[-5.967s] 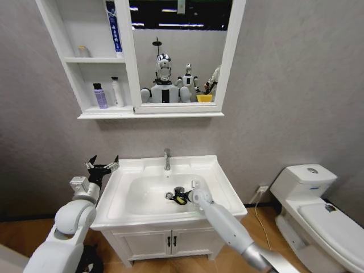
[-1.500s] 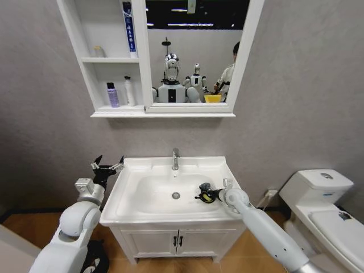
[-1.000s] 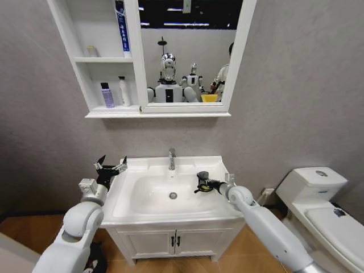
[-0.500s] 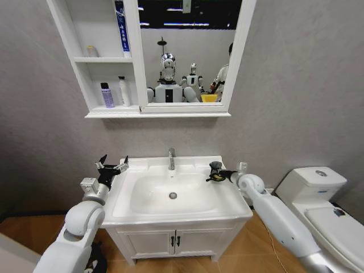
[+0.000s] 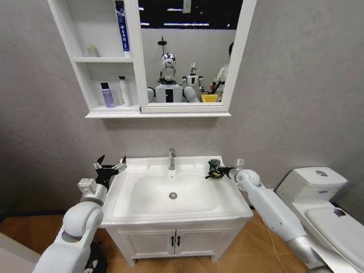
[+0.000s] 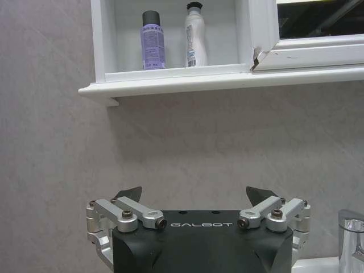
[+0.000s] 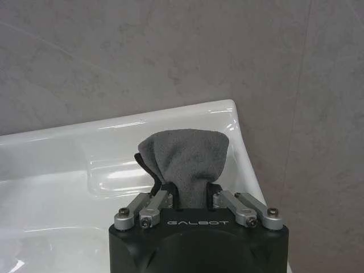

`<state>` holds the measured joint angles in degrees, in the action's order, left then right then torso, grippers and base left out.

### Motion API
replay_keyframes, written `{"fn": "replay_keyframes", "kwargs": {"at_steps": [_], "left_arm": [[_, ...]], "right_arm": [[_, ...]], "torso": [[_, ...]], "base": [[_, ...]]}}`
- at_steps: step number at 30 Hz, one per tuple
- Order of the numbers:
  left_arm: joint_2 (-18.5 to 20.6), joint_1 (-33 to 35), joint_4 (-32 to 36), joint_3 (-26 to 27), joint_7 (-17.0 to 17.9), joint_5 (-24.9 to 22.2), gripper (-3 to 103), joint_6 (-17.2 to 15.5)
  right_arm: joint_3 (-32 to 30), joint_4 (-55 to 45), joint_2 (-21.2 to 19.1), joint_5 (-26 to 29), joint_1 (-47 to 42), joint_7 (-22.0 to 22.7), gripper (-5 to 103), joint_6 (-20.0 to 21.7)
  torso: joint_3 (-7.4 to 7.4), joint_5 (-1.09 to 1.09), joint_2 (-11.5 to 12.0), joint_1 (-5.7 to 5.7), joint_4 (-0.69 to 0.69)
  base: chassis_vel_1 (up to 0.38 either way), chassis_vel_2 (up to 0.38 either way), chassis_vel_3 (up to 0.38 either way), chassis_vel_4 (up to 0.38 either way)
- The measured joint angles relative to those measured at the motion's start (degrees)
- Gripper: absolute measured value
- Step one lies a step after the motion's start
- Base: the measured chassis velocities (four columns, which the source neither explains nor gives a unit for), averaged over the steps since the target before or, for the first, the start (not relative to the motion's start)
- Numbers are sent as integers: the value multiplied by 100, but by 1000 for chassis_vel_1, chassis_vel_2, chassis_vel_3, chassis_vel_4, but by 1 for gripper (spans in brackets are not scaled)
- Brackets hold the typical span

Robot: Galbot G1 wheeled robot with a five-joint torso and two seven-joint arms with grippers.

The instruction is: Move facial cleanser and shampoo from washbasin to cabinet, then wipe washbasin with towel.

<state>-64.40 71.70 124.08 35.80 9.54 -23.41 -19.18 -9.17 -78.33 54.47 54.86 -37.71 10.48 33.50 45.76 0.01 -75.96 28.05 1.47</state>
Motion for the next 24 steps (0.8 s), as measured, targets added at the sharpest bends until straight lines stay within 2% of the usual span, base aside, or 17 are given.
{"fn": "replay_keyframes", "kwargs": {"at_steps": [1,3,5,8,9,11,12,14,15,17,18,20,24], "left_arm": [[0,0,0,0,0,0,100,0],[-8,3,-1,1,-10,0,100,6],[-10,5,0,1,-12,0,100,7],[-10,14,16,39,-21,-10,100,8],[-10,14,16,39,-21,-10,100,8],[-8,19,18,78,-37,-17,100,9],[-8,19,18,78,-37,-17,100,9],[-7,30,25,91,-52,-20,100,10],[-7,30,25,91,-52,-20,100,10],[-7,40,35,95,-64,-21,100,11],[-7,40,35,95,-64,-21,100,11],[-6,41,37,101,-70,-22,100,12],[1,37,44,101,-80,-33,100,13]], "right_arm": [[0,0,0,0,0,0,26,0],[-18,40,0,-42,-7,1,37,-15],[-23,42,-2,-61,-10,-2,37,-30],[-31,42,-16,-139,-35,-52,54,-88],[-31,42,-16,-139,-35,-52,54,-88],[-31,42,-27,-166,-57,-75,65,-116],[-31,42,-27,-166,-57,-75,65,-116],[-14,35,-41,-190,-70,-86,75,-131],[-14,35,-41,-190,-70,-86,75,-131],[15,15,-59,-223,-66,-98,87,-153],[15,15,-59,-223,-66,-98,87,-153],[47,13,-85,-263,-40,-120,97,-187],[80,15,-101,-346,-10,-145,99,-244]], "torso": [[0,0,0,0,0],[0,-1,0,0,0],[0,-1,0,0,0],[0,-1,0,0,0],[0,-1,0,0,0],[0,-1,0,0,-1],[0,-1,0,0,-1],[0,-1,0,0,0],[0,-1,0,0,0],[0,0,0,0,-2],[0,0,0,0,-2],[0,-1,0,0,-1],[0,-1,0,0,0]], "base": [[0,0,0,0],[0,0,0,0],[0,0,0,0],[0,0,0,0],[0,0,0,0],[0,0,0,0],[0,0,0,0],[0,0,0,0],[0,0,0,0],[0,0,0,0],[0,0,0,0],[0,0,0,0],[0,0,0,0]]}}
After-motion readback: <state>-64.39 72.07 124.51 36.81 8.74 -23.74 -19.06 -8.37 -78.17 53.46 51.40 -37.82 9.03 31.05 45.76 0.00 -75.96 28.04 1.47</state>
